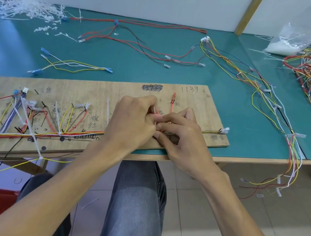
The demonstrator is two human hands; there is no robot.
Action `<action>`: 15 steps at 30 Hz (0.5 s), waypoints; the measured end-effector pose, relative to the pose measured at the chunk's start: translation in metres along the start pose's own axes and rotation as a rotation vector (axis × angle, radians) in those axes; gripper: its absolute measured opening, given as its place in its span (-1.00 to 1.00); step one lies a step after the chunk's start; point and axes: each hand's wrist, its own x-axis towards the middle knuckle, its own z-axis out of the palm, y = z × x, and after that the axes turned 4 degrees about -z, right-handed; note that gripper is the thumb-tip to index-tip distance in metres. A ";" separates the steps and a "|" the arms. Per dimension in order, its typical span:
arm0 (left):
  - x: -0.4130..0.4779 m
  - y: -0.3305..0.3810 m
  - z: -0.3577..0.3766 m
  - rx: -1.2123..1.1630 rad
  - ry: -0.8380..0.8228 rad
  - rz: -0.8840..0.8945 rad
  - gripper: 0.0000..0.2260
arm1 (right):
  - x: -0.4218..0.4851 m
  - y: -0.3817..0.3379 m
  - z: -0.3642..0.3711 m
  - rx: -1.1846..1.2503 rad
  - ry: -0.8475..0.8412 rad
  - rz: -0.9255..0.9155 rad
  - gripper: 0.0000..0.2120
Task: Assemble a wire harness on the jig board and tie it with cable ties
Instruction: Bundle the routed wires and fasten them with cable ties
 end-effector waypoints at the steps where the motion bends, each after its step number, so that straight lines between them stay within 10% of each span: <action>1: -0.001 -0.001 -0.004 0.088 -0.030 0.033 -0.91 | 0.000 0.000 -0.001 0.022 0.005 0.024 -0.94; 11: -0.015 -0.003 -0.025 0.571 -0.221 0.053 -0.70 | -0.002 0.002 -0.010 0.344 0.280 0.217 -0.56; 15: -0.004 0.002 -0.029 0.624 -0.213 0.099 -0.64 | -0.009 0.001 -0.017 0.039 0.408 0.201 -0.67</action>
